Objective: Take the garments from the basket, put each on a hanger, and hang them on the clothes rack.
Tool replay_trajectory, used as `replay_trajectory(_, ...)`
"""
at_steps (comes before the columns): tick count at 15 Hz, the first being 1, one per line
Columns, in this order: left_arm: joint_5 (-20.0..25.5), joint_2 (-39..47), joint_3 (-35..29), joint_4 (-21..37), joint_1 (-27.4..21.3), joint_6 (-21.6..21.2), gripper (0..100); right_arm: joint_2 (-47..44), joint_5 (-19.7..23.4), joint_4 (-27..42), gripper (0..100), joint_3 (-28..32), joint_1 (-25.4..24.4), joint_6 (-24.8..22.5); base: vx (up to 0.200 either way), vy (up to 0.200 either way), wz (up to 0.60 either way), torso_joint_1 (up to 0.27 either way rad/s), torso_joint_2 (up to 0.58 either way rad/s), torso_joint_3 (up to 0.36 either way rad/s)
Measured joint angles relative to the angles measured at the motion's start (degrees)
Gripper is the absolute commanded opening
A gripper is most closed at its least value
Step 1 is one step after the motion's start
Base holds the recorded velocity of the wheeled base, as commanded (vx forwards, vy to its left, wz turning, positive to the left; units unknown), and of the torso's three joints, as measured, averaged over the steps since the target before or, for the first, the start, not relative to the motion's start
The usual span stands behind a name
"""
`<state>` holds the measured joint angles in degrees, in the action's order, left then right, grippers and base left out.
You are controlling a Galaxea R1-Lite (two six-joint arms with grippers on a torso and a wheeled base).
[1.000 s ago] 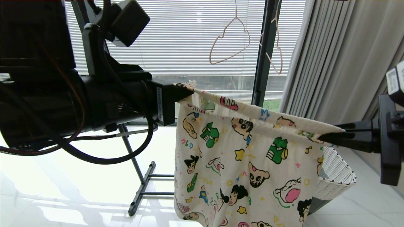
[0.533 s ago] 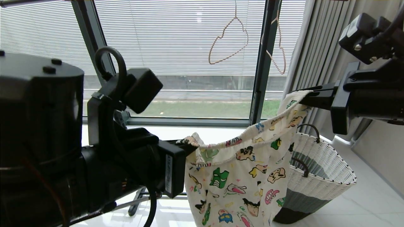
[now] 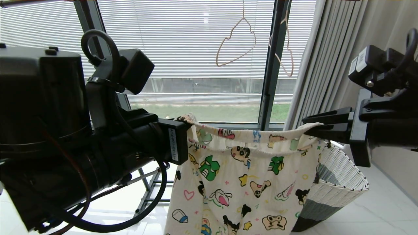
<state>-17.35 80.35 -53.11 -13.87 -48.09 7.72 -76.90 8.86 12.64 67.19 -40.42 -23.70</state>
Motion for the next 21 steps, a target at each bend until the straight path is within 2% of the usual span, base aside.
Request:
replay_trajectory(4,-2.3,1.38,0.59,0.06,0.38,-0.13,0,1.85,0.16,4.77,100,-2.04,-2.18,0.0,0.0,0.0,0.0,0.0,0.0,0.0)
replay_trajectory(6,-6.9,2.29,2.16,0.17,0.46,-0.55,0,4.35,1.37,9.3,100,-2.43,-2.44,0.77,0.0,0.0,0.0,0.0,0.0,0.0)
replay_trajectory(9,-7.72,3.11,4.8,0.2,0.6,-0.61,0,8.33,1.67,10.95,100,-3.47,-1.37,3.23,0.0,0.0,0.0,0.0,0.0,0.0)
replay_trajectory(13,-8.0,1.24,8.98,-0.62,4.49,-2.46,0,11.85,-3.51,11.03,100,-7.47,8.86,3.62,0.0,0.0,0.0,0.0,0.0,0.0)
replay_trajectory(15,-8.0,-0.77,11.39,-0.74,9.97,-5.51,0,13.45,-5.14,11.01,100,-10.12,15.24,3.47,0.0,0.0,0.0,0.0,0.0,0.0)
replay_trajectory(17,-7.86,-3.62,14.67,-0.74,16.18,-8.29,0,15.58,-7.78,10.75,100,-13.56,21.22,1.21,0.0,0.0,0.0,0.0,0.0,0.0)
replay_trajectory(20,-7.69,-7.3,18.55,-0.77,21.53,-8.94,0,18.64,-8.24,8.68,100,-17.73,24.6,-0.6,0.0,0.133,0.0,0.002,0.0,0.002)
replay_trajectory(21,-7.67,-8.19,19.52,-0.74,22.58,-8.95,0,19.32,-8.29,5.88,100,-19.6,24.83,-0.73,0.0,0.2,0.0,-0.007,0.01,0.002)
